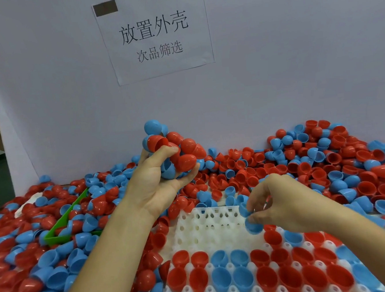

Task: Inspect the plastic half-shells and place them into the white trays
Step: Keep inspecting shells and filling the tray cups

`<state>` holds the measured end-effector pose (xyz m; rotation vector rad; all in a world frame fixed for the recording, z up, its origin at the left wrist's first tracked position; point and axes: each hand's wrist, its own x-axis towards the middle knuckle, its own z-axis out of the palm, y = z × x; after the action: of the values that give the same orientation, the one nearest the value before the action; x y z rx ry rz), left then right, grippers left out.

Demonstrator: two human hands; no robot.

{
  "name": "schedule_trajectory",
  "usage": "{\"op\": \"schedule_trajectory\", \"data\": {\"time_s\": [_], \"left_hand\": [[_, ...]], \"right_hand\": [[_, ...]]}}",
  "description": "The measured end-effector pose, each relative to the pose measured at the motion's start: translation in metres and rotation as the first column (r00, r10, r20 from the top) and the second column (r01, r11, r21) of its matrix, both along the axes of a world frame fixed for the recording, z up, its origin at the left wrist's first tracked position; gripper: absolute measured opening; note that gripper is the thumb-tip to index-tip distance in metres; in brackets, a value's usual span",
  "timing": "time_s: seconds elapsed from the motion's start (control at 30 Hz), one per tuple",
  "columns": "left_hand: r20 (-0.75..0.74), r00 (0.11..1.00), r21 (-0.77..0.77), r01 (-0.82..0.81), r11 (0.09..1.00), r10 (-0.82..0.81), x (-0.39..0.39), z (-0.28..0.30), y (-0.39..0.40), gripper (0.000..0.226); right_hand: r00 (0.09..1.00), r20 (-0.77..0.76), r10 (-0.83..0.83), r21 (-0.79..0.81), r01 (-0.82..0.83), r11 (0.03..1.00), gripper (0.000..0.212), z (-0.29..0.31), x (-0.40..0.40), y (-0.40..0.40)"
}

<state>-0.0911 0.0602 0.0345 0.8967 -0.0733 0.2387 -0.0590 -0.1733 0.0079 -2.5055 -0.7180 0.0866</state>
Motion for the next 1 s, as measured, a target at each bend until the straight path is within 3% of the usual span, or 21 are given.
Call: {"op": "schedule_trajectory", "data": {"time_s": [0.37, 0.57, 0.7, 1.0], "left_hand": [[0.007, 0.999, -0.021, 0.031, 0.999, -0.031, 0.001, 0.003, -0.003, 0.026], [0.022, 0.999, -0.048, 0.039, 0.998, -0.038, -0.002, 0.007, -0.003, 0.023], [0.031, 0.998, -0.041, 0.062, 0.997, -0.061, -0.002, 0.008, -0.005, 0.022], [0.020, 0.996, -0.069, 0.090, 0.994, -0.089, -0.004, 0.009, -0.008, 0.029]], "right_hand": [[1.000, 0.013, -0.010, -0.274, 0.013, 0.962, 0.007, -0.009, -0.003, 0.022], [0.986, 0.163, -0.024, -0.493, 0.102, 0.864, 0.022, -0.010, -0.010, 0.034], [0.992, 0.128, -0.014, -0.563, 0.084, 0.822, 0.010, -0.007, -0.011, 0.041], [0.998, -0.036, -0.042, -0.558, 0.015, 0.830, 0.026, 0.002, -0.005, 0.038]]}}
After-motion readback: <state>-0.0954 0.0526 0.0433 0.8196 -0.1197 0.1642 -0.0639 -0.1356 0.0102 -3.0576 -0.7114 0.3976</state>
